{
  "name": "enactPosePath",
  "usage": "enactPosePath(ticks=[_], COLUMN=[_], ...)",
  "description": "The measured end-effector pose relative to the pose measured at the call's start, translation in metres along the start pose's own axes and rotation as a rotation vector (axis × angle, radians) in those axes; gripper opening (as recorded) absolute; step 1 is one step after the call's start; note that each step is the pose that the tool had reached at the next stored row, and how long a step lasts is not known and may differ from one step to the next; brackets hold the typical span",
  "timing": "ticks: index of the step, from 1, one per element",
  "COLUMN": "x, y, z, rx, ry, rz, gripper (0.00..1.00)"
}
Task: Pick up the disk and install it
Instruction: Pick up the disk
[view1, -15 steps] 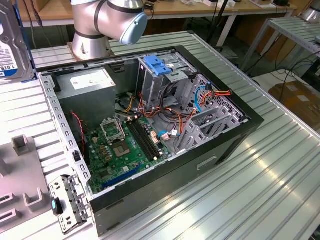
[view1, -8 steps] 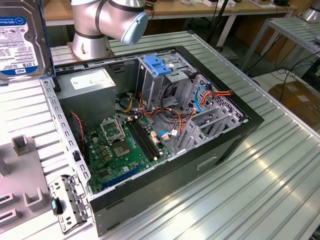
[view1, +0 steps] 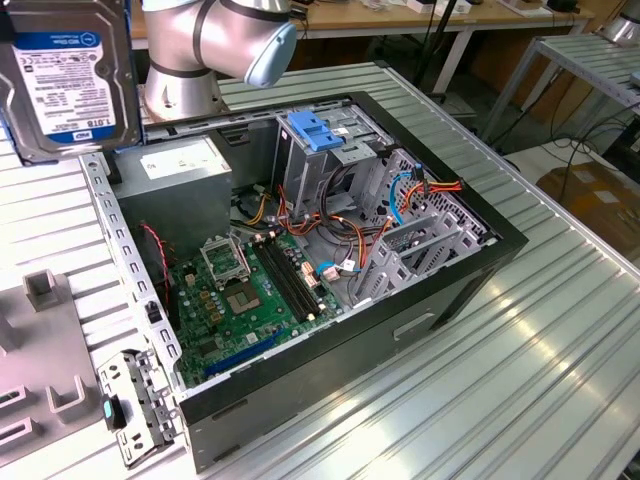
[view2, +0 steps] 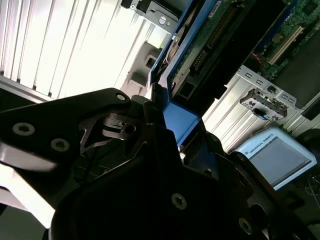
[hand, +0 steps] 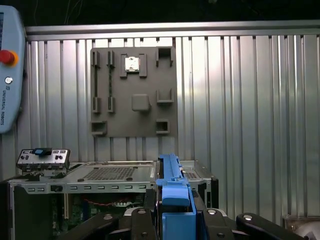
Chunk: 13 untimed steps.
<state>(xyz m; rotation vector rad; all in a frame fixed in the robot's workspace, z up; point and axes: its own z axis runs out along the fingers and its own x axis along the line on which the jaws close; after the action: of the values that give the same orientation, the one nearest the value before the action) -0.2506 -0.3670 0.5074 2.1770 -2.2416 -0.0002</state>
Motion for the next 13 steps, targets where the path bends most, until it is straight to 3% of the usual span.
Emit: enactPosePath(ticks=[13], x=[-0.0015], y=[-0.0491], z=[-0.0006], rx=[-0.0036], ry=[0.0001], rz=[0.0], gripper=[0.37])
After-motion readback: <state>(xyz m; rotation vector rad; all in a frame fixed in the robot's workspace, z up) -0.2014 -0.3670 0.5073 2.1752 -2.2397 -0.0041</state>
